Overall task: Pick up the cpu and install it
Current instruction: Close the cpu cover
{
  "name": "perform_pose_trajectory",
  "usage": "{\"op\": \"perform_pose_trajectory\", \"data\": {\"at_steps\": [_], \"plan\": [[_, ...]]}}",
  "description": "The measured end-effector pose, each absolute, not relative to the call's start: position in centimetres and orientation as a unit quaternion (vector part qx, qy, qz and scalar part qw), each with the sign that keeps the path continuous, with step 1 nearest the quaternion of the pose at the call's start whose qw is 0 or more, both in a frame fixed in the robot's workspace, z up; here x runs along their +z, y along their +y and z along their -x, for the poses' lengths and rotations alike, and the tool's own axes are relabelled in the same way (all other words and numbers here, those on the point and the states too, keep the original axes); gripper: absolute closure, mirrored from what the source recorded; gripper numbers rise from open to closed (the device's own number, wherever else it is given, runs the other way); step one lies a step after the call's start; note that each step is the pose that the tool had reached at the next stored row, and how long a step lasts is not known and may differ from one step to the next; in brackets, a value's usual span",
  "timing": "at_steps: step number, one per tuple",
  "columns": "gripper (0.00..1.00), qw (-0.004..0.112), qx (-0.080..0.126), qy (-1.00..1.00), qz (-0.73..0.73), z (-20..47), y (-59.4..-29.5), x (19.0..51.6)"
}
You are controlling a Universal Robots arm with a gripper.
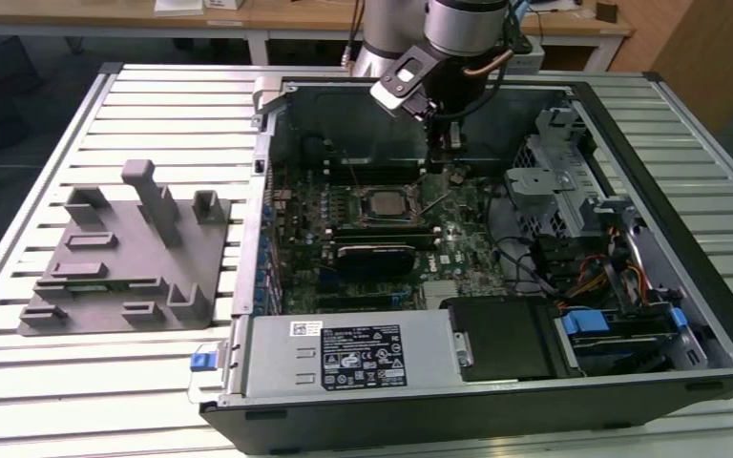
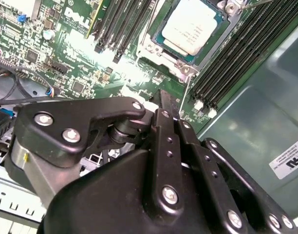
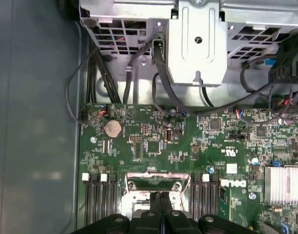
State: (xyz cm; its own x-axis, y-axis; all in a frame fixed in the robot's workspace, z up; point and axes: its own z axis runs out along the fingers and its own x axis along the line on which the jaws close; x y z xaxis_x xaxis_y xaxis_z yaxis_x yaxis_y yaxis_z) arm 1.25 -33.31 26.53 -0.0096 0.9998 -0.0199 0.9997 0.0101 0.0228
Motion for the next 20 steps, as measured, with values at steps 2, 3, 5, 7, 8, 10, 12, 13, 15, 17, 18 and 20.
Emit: {"op": "perform_pose_trajectory", "data": {"at_steps": [2, 3, 5, 7, 8, 10, 12, 13, 15, 17, 18, 20], "plan": [[0.89, 0.015, 0.001, 0.711, -0.704, -1.7, -33.3, 26.5], [0.89, 0.015, 0.001, 0.711, -0.704, -1.9, -33.3, 26.5], [0.89, 0.015, 0.001, 0.71, -0.704, -2.3, -33.3, 26.5], [0.89, 0.015, 0.001, 0.711, -0.703, -2.6, -33.3, 26.5], [0.89, 0.015, 0.001, 0.711, -0.703, -2.7, -33.3, 26.5], [0.89, 0.015, 0.001, 0.711, -0.703, -2.9, -33.3, 26.4], [0.89, 0.015, 0.001, 0.711, -0.703, -3.3, -33.3, 26.4], [0.89, 0.015, 0.001, 0.711, -0.703, -3.4, -33.3, 26.4], [0.89, 0.015, 0.001, 0.711, -0.703, -3.6, -33.3, 26.4], [0.89, 0.015, 0.001, 0.713, -0.701, -3.9, -33.3, 26.3], [0.89, 0.015, 0.001, 0.714, -0.699, -3.9, -33.3, 26.3], [0.89, 0.015, 0.001, 0.718, -0.696, -4.1, -33.3, 26.2]]}}
